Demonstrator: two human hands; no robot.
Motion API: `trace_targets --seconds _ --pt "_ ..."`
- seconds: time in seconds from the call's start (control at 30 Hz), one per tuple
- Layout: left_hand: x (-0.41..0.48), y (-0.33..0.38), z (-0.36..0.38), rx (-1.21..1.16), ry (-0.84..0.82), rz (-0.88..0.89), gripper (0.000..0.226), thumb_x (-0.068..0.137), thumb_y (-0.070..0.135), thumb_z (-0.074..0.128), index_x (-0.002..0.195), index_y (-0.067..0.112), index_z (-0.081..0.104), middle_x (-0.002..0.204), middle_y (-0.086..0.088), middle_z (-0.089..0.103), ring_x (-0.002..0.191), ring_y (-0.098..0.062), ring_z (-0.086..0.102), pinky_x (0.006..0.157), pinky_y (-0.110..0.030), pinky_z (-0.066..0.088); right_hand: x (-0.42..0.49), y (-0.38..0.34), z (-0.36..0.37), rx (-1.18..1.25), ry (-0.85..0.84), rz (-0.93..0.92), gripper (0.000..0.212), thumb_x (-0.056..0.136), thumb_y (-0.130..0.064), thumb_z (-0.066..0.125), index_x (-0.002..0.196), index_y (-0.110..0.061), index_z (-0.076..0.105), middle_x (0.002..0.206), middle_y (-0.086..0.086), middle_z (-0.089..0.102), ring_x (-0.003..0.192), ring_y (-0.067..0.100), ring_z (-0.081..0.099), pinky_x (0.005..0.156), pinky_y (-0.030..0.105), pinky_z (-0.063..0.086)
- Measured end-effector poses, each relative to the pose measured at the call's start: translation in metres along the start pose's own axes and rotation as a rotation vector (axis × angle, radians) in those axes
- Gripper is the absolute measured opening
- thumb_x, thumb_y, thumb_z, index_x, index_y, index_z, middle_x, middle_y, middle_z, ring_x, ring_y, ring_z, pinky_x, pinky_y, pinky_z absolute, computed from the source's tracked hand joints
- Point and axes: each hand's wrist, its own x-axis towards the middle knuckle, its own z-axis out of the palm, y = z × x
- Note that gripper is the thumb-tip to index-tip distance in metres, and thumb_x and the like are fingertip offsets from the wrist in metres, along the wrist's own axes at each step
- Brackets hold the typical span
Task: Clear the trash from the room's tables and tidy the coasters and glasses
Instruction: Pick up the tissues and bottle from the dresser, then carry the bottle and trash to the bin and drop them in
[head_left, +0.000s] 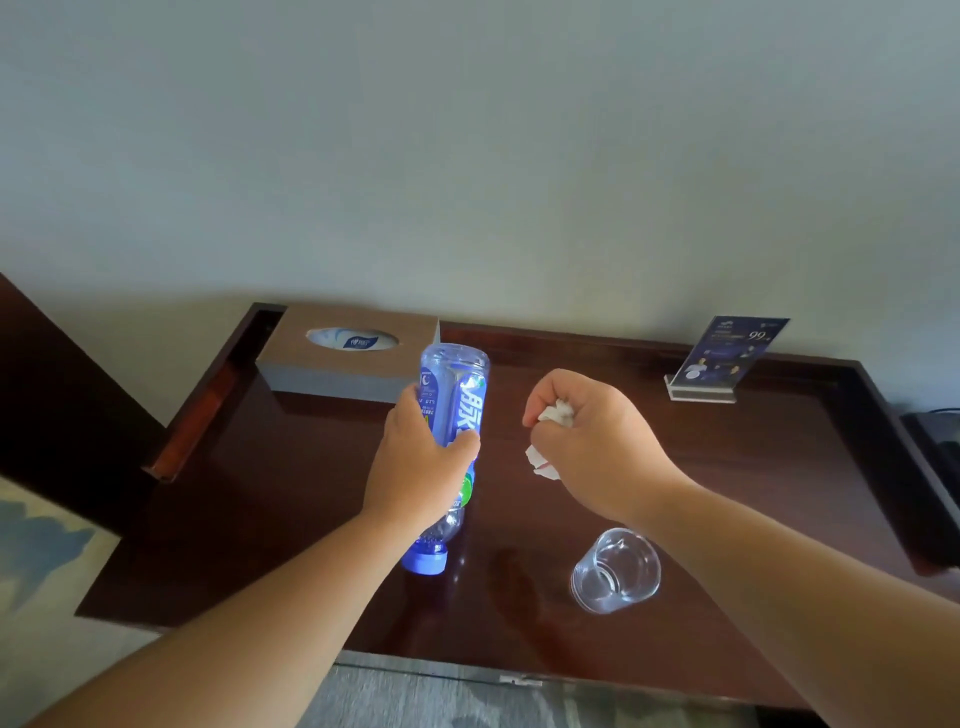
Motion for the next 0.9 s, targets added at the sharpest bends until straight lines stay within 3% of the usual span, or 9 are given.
trace_targets --seconds 0.1,0.43,0.57,0.7,0.77,0.9 --pt "-0.005 0.020 -0.005 -0.061 0.003 0.068 0.041 0.070 0.039 0.061 0.107 0.037 0.043 0.099 0.012 0.060 0.086 -0.007 0.062 0.069 -0.029 0.049 -0.002 -0.008 -0.013 -0.007 0.017 -0.036 0.023 0.076 -0.006 0.051 0.072 -0.027 0.058 0.064 -0.003 0.067 0.052 0.008 0.063 0.045 0.020 0.048" --pt "-0.024 0.080 -0.025 -0.145 0.042 0.181 0.054 0.061 0.038 0.066 0.108 0.035 0.039 0.101 0.012 0.059 0.084 -0.007 0.064 0.077 -0.042 0.055 -0.007 -0.029 -0.056 -0.100 0.123 -0.185 0.018 0.077 -0.012 0.064 0.074 -0.026 0.053 0.082 -0.005 0.060 0.063 0.005 0.054 0.049 0.010 0.039" --pt "-0.031 0.096 -0.031 -0.188 0.042 0.272 0.057 0.063 0.036 0.068 0.111 0.035 0.037 0.102 0.019 0.059 0.086 0.001 0.063 0.075 -0.034 0.054 -0.012 -0.035 -0.071 -0.125 0.122 -0.210 0.026 0.074 -0.007 0.063 0.077 -0.029 0.049 0.088 -0.009 0.051 0.069 -0.004 0.051 0.051 0.009 0.040" --pt "-0.037 0.110 -0.036 -0.216 0.006 0.357 0.056 0.065 0.036 0.069 0.113 0.040 0.040 0.097 0.019 0.062 0.084 0.003 0.064 0.070 -0.025 0.051 -0.025 -0.045 -0.082 -0.087 0.132 -0.218 0.027 0.079 -0.004 0.054 0.081 -0.030 0.048 0.094 -0.003 0.053 0.074 0.001 0.057 0.053 0.016 0.049" --pt "-0.039 0.117 -0.038 -0.201 -0.010 0.397 0.053 0.066 0.038 0.068 0.110 0.043 0.040 0.095 0.020 0.063 0.083 0.002 0.064 0.070 -0.026 0.053 -0.033 -0.050 -0.087 -0.090 0.143 -0.210 0.027 0.080 -0.004 0.050 0.087 -0.031 0.050 0.096 -0.001 0.055 0.069 -0.004 0.055 0.047 0.011 0.043" --pt "-0.044 0.129 -0.041 -0.211 -0.064 0.457 0.051 0.064 0.041 0.067 0.109 0.042 0.042 0.095 0.020 0.063 0.082 0.000 0.065 0.071 -0.033 0.054 -0.049 -0.058 -0.095 -0.140 0.242 -0.159 0.035 0.080 -0.008 0.047 0.101 -0.036 0.052 0.102 -0.008 0.058 0.084 0.007 0.057 0.066 0.026 0.049"
